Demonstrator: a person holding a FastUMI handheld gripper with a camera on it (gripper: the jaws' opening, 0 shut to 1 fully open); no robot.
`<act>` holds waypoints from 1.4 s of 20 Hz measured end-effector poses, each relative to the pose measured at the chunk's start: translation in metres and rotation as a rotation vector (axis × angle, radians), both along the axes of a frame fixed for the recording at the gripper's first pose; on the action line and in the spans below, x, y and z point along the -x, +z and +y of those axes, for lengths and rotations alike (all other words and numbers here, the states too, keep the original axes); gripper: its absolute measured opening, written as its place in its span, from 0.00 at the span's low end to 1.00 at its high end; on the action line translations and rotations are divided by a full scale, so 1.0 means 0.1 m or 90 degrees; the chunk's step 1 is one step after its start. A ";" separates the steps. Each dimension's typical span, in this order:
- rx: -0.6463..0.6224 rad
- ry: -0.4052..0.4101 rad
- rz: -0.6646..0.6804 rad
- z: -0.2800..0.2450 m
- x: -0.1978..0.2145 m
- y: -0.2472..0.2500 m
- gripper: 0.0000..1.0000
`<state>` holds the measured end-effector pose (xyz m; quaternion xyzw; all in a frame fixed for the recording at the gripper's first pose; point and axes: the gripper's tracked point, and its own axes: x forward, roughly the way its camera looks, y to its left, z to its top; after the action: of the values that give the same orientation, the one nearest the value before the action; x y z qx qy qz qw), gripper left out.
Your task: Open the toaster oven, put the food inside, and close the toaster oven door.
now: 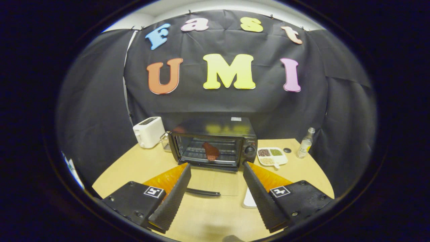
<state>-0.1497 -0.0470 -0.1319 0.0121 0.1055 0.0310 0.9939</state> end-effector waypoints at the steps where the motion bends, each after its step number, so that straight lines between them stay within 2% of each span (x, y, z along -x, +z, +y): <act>1: -0.002 0.001 0.004 0.00 0.08 -0.07 1.00; 6: 0.020 -0.038 0.034 -0.01 0.31 -0.41 1.00; 13: 0.031 -0.051 0.098 0.38 0.38 -1.04 1.00; 20: 0.005 -0.064 0.188 0.72 -0.11 -1.78 1.00; 25: -0.032 -0.104 0.220 0.59 -0.63 -2.09 1.00; 28: -0.026 -0.099 0.235 0.60 -0.81 -2.21 1.00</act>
<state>-0.0685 0.0129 -0.3531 0.0456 0.2843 -0.0463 0.9565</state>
